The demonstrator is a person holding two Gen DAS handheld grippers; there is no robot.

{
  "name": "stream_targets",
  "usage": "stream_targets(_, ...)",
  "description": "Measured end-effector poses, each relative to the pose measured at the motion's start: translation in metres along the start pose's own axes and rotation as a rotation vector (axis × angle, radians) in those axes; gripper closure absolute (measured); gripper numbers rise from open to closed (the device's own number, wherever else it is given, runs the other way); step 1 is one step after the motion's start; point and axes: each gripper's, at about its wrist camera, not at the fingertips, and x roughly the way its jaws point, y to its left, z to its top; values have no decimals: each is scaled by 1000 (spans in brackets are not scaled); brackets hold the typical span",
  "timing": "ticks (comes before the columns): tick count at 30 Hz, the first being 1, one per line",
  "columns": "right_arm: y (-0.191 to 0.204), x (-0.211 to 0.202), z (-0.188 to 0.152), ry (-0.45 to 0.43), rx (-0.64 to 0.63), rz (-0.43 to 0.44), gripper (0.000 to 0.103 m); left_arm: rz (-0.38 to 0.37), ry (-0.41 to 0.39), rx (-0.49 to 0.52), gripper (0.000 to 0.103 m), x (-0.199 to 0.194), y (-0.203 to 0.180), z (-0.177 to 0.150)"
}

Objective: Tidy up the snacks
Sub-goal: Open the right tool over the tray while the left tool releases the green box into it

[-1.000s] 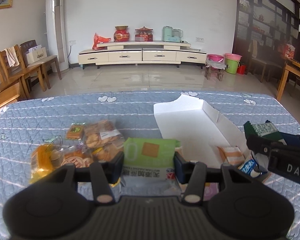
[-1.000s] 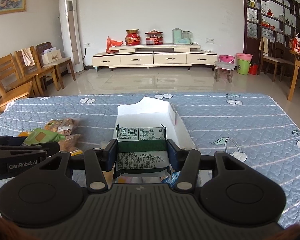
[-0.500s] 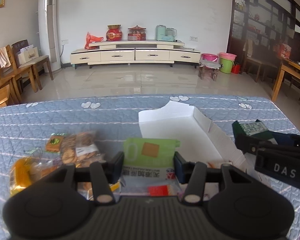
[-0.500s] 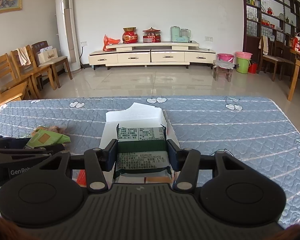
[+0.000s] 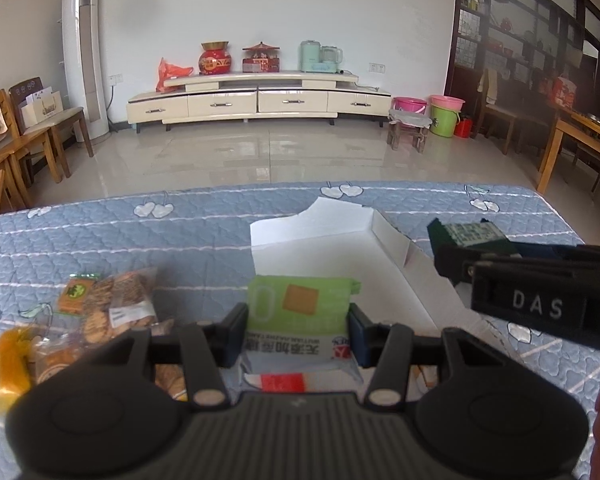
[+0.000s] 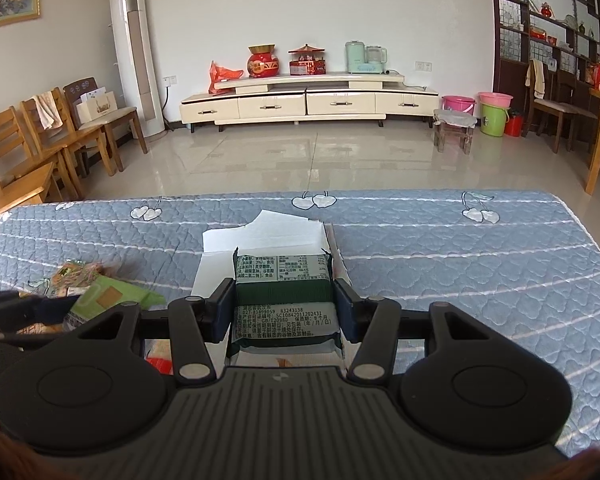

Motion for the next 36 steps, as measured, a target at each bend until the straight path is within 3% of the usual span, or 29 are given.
stream_targets(15,-9,36,2,72,33,8,38,-81,52,3,52,37,-22,0)
stream_targets(22,-15,32,5,46,53,-6,21,-146,59,5,46,35,-25,-3)
stream_targets(29,-16,4,5,-6,42,-53,21,-81,26,5,34,11,-15,1)
stream_targets(33,-14,-18,1,-46,26,-111,4,-13,7,13,28,-8,-8,1)
stream_targets(36,-11,-32,-3,-61,13,-136,2,25,1,1,27,-19,2,-1)
